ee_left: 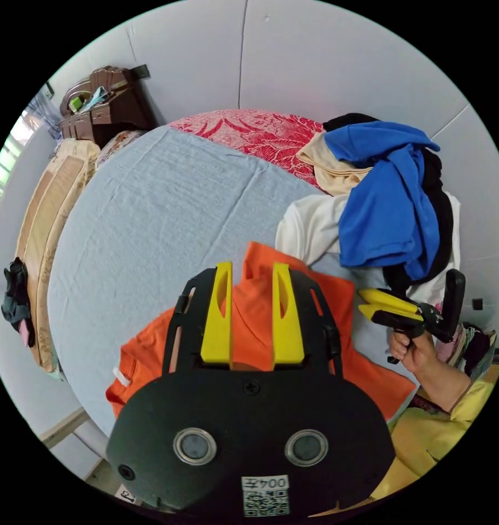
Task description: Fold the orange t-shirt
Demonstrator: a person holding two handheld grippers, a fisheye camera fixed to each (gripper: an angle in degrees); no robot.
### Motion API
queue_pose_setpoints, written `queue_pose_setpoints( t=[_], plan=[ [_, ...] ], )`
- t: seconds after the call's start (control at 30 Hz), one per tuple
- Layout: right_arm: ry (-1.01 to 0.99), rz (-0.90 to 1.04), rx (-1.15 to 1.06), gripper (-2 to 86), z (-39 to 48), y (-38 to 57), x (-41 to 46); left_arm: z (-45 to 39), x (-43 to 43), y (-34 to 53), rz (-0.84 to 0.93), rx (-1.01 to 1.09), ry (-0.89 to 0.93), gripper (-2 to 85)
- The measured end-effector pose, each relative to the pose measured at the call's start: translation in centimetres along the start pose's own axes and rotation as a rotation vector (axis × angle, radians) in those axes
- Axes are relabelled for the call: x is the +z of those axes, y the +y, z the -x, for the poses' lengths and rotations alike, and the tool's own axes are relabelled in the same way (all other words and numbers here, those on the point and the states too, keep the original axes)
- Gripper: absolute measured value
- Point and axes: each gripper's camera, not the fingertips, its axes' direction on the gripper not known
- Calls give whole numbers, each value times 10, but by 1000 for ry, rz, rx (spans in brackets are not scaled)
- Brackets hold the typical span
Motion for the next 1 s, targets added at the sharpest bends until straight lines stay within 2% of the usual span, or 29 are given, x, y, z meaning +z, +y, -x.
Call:
queue_pose_setpoints(
  t=[0.13,0.3,0.43,0.6,1.0],
  plan=[
    [-45,4,-5,126,1,-8,10,8,16,-19,28,38,-23,117],
    [-67,1,-7,118,4,-11,23,28,31,-29,42,32,103,110],
    [-61,5,-40,44,15,-12,33,41,29,-27,1,4,158,73],
    [-22,-38,-107,13,40,-3,31,63,5,-21,-87,-52,222,19],
    [29,-136,-197,3,114,45,17,88,-95,26,-325,-38,302,7]
  ],
)
